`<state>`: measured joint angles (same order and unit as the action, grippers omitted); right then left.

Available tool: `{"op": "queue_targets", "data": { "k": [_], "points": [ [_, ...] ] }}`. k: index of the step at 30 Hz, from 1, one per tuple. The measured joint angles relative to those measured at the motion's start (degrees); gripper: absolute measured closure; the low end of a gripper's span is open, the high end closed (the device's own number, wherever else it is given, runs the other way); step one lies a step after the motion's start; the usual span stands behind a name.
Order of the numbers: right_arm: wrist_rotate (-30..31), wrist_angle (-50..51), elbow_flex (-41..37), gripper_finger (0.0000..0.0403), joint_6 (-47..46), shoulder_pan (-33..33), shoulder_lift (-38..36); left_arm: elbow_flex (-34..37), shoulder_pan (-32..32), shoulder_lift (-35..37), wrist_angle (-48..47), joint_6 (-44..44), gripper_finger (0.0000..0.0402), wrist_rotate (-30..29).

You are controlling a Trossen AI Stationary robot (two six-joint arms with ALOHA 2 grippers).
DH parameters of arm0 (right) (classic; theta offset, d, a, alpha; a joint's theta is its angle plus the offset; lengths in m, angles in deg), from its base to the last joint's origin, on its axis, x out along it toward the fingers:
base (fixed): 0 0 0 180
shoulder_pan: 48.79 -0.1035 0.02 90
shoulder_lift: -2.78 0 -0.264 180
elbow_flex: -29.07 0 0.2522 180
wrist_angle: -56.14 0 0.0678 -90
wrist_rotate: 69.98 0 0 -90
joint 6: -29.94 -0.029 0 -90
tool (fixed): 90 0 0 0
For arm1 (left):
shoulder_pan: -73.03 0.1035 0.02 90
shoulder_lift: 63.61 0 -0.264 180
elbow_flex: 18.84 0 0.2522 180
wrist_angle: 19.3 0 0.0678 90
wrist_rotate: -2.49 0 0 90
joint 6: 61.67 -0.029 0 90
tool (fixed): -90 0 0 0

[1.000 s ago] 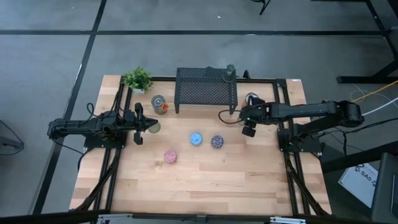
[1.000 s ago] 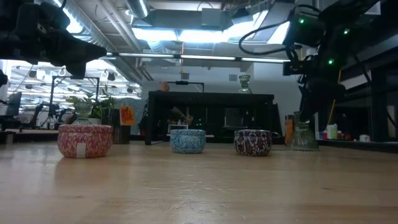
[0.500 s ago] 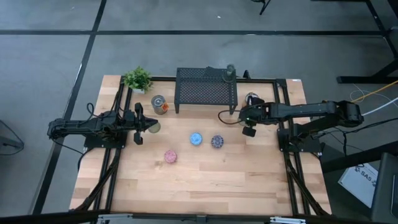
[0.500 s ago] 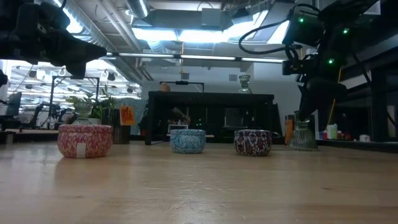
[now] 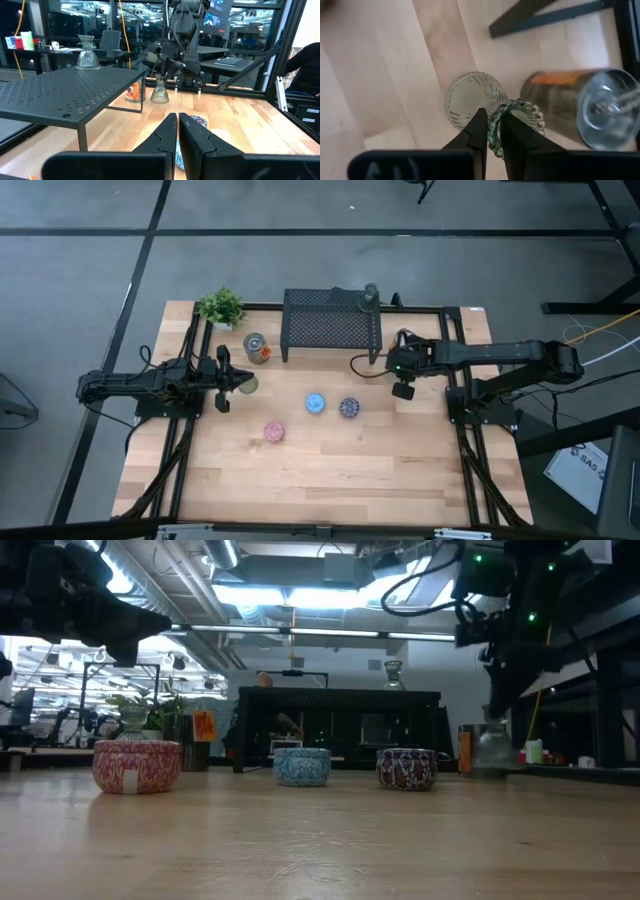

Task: Pick & Place candle stick holders
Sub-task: Put the right green glass candle holder on the shelf aligned with the other green glass candle holder

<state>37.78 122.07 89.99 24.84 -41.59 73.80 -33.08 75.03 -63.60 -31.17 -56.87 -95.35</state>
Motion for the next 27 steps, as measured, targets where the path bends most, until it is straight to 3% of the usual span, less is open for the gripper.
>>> {"op": "queue_targets", "data": {
  "k": [12, 27],
  "points": [
    [1.0, 15.7, 11.4, 0.0368, 0.2, 0.0, 0.0, 0.0, 0.0, 0.0, 0.0, 0.0, 0.0391, 0.0],
    [4.6, 28.6, 26.9, 0.0369, 1.5, 0.0, -0.1, 0.0, 0.0, 0.0, 0.0, 0.0, 0.0390, 0.0]
  ]
}}
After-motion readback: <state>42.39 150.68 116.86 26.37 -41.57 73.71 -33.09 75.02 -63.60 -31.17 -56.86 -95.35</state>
